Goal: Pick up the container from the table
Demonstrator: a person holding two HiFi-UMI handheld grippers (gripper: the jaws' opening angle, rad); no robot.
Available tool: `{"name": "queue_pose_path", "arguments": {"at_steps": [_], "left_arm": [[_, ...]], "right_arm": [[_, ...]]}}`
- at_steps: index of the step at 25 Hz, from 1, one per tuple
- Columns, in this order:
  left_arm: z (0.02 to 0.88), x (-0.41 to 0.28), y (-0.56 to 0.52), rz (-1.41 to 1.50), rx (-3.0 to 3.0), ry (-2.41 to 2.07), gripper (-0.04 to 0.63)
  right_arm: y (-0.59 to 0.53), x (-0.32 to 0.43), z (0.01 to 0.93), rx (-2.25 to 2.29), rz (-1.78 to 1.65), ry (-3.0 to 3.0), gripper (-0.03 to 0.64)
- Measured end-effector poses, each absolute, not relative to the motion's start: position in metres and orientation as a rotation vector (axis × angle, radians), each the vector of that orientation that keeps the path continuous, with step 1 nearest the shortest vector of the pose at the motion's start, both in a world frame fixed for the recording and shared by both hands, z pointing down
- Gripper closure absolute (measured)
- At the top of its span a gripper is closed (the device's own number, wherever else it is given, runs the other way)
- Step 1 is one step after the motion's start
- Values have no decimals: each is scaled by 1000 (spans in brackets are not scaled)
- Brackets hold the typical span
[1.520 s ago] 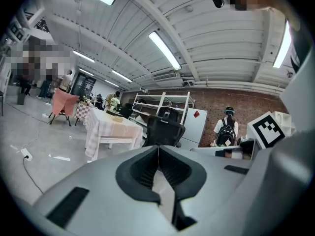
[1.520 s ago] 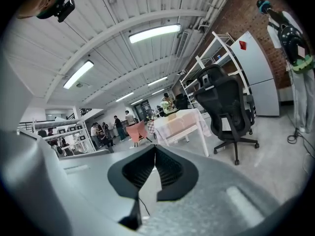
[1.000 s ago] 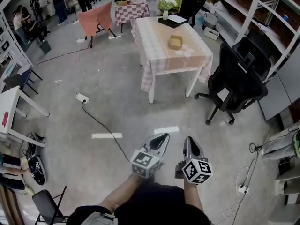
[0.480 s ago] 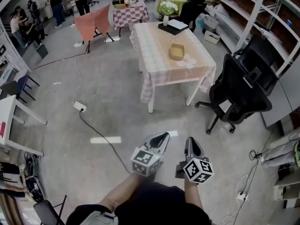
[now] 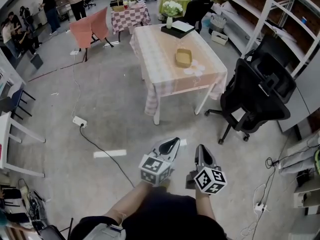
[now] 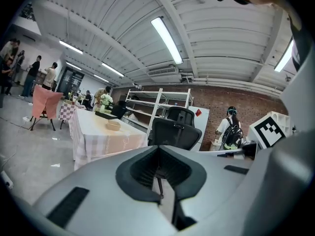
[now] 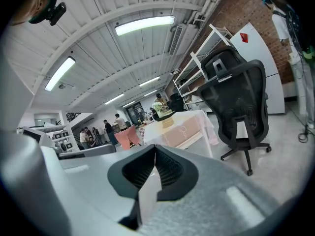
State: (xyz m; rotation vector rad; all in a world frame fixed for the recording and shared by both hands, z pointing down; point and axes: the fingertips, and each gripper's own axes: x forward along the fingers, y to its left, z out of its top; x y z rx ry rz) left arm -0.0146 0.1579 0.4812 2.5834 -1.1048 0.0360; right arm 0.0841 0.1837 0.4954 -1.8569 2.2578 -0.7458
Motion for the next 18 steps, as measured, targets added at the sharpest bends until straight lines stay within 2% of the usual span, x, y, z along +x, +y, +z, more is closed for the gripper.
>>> {"name": "queue_pose_path", "arguments": {"at_steps": [18], "left_arm": [[493, -13, 139, 74, 2572, -1093, 584]], "right_arm": [[171, 88, 509, -1884, -790, 2224, 612]]}}
